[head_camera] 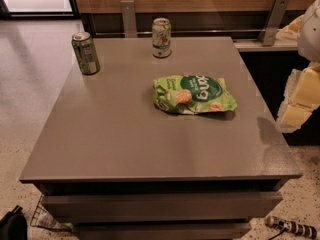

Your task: Pick green can

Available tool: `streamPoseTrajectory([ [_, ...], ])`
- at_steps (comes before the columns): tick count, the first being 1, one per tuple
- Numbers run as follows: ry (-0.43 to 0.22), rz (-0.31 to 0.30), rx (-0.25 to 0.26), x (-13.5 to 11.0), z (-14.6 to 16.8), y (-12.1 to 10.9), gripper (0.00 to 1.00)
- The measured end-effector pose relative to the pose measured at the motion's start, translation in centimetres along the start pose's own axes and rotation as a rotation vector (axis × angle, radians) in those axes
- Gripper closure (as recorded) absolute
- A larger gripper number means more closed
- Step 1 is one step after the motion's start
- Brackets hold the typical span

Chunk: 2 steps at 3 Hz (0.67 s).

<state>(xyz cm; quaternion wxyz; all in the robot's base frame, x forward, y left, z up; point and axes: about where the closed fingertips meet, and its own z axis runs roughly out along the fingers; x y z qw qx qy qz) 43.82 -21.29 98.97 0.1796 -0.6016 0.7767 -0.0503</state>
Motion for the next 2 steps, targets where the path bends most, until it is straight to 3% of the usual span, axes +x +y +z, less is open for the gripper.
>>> streamPoseTrajectory([
  [1, -0.016, -0.001, 0.001, -0.5, 0.2, -0.2, 0.00],
  [2, -0.153, -0.013, 0.009, -4.3, 2.0, -1.9, 0.00],
])
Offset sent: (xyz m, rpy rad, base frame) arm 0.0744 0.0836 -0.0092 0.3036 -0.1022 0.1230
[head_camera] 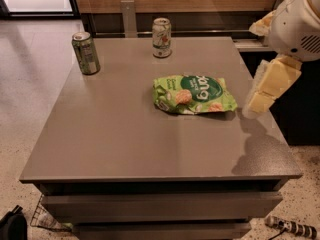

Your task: Pick green can

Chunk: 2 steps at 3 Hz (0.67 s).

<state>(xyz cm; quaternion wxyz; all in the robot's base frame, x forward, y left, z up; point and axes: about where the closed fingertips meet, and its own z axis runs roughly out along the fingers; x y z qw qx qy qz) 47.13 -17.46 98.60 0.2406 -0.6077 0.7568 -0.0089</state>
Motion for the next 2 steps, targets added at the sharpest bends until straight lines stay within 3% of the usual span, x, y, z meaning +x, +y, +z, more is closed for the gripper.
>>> streamPoseTrajectory([
  [1, -0.185, -0.026, -0.020, -4.6, 3.6, -1.2, 0.00],
  [2, -0.415, -0.040, -0.047, -10.3, 7.1, -1.4, 0.00],
])
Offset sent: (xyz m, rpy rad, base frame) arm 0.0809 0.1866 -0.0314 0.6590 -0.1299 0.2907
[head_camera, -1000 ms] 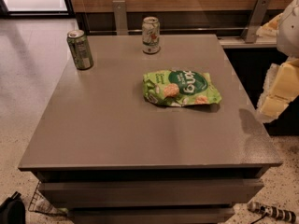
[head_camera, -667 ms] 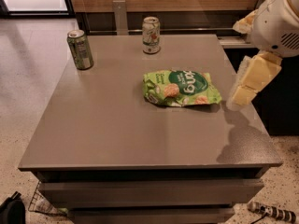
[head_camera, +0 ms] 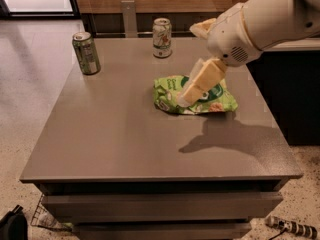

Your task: Pick green can

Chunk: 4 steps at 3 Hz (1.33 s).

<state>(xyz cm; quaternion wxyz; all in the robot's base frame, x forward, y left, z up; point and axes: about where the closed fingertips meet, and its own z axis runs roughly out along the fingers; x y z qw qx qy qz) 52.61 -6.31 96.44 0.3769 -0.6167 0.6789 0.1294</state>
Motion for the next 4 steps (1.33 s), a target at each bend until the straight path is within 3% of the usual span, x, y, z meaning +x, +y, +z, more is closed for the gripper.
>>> streamPoseTrajectory([
  [1, -0.164, 0.000, 0.012, -2.6, 3.9, -0.7, 0.00],
  [2, -0.209, -0.006, 0.026, -3.7, 4.8, -1.0, 0.00],
  [3, -0.203, -0.003, 0.027, -3.9, 4.9, -1.0, 0.00],
  [4, -0.228, 0.016, 0.042, -4.8, 7.0, -3.2, 0.00],
])
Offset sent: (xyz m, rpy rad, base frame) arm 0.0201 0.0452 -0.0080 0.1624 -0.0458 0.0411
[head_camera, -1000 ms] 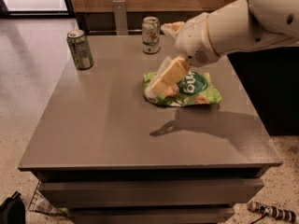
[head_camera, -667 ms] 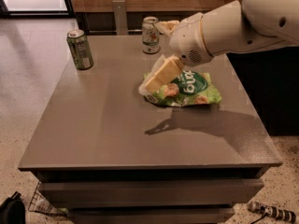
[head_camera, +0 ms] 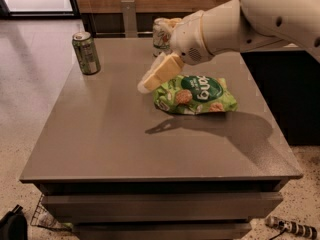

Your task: Pick green can

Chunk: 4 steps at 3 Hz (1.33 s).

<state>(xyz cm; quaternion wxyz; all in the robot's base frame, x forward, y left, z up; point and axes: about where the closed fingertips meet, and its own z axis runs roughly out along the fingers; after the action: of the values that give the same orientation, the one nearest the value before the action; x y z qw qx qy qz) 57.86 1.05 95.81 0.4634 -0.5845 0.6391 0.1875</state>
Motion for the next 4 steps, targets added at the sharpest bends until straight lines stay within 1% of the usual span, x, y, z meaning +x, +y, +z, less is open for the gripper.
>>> streamPoseTrajectory([
  [1, -0.087, 0.023, 0.015, -1.0, 6.8, -3.9, 0.00],
  [2, -0.176, 0.054, 0.033, -1.0, 11.3, -5.9, 0.00],
  [3, -0.265, 0.093, 0.055, -0.3, 16.2, -7.0, 0.00],
  [4, -0.334, 0.108, 0.058, -0.9, 19.3, -7.5, 0.00],
])
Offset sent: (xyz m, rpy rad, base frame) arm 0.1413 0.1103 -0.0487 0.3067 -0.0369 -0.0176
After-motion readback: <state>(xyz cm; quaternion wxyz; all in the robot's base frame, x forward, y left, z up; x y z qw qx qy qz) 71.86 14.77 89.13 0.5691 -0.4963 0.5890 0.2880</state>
